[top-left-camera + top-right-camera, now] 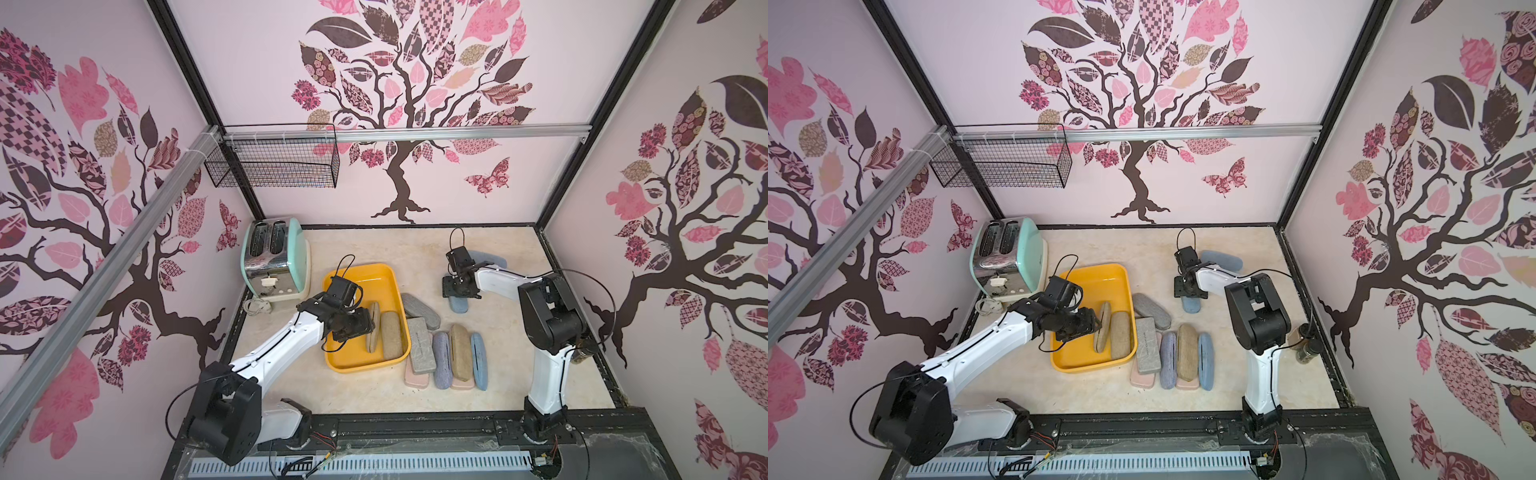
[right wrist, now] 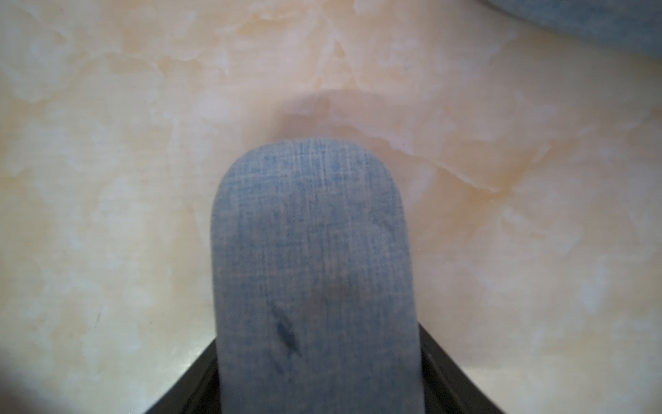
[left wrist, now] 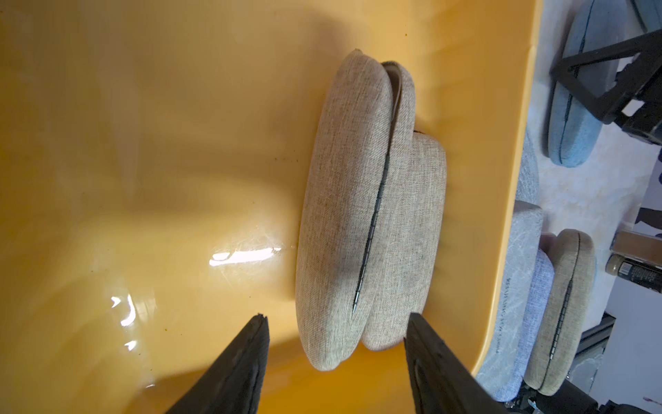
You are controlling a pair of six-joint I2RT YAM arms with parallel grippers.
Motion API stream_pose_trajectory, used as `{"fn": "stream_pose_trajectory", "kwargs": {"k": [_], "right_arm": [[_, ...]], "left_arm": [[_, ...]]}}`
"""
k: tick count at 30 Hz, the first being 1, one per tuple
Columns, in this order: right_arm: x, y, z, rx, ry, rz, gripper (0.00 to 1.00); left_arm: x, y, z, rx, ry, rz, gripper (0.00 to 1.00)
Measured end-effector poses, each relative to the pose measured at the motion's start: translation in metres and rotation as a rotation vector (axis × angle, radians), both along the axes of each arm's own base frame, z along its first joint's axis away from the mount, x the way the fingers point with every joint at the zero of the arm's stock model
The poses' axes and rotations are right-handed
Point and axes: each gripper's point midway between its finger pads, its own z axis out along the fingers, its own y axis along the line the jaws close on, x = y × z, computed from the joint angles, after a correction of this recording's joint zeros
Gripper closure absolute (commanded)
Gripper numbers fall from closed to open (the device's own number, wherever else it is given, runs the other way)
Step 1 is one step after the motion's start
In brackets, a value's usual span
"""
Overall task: Put the glasses cases into the storage boxes
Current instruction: Pick up the glasses case at the center of the board, then adjust the glasses case in the storage box.
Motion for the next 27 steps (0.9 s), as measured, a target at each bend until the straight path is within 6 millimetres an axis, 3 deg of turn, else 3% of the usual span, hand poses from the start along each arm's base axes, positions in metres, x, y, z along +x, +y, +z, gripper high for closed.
{"fn": "stream_pose_trajectory", "kwargs": {"k": [6,12,16,20,25,27], "right_arm": [[-0.020,-0.002,0.020,0.044,0.004,-0.017,0.32],[-0.030,0.006,0.087,0.157,-0.120,-0.021,0.32],[-0.040,0.009,0.122,0.214,-0.179,-0.014,0.32],[-0.049,0.009,0.136,0.248,-0.191,-0.014,0.31],[-0.055,0.010,0.145,0.270,-0.198,-0.013,0.31],[-0.057,0.010,0.148,0.277,-0.195,-0.013,0.31]], "left_arm": [[0.020,-0.013,-0.004,0.059,0.008,-0.036,0.36],[0.040,-0.015,-0.028,0.135,0.055,-0.026,0.40],[0.048,-0.017,-0.041,0.162,0.082,-0.034,0.51],[0.052,-0.019,-0.043,0.163,0.081,-0.027,0.71],[0.053,-0.020,-0.034,0.086,0.049,0.022,0.72],[0.050,-0.018,-0.030,0.021,0.036,0.050,0.67]]}}
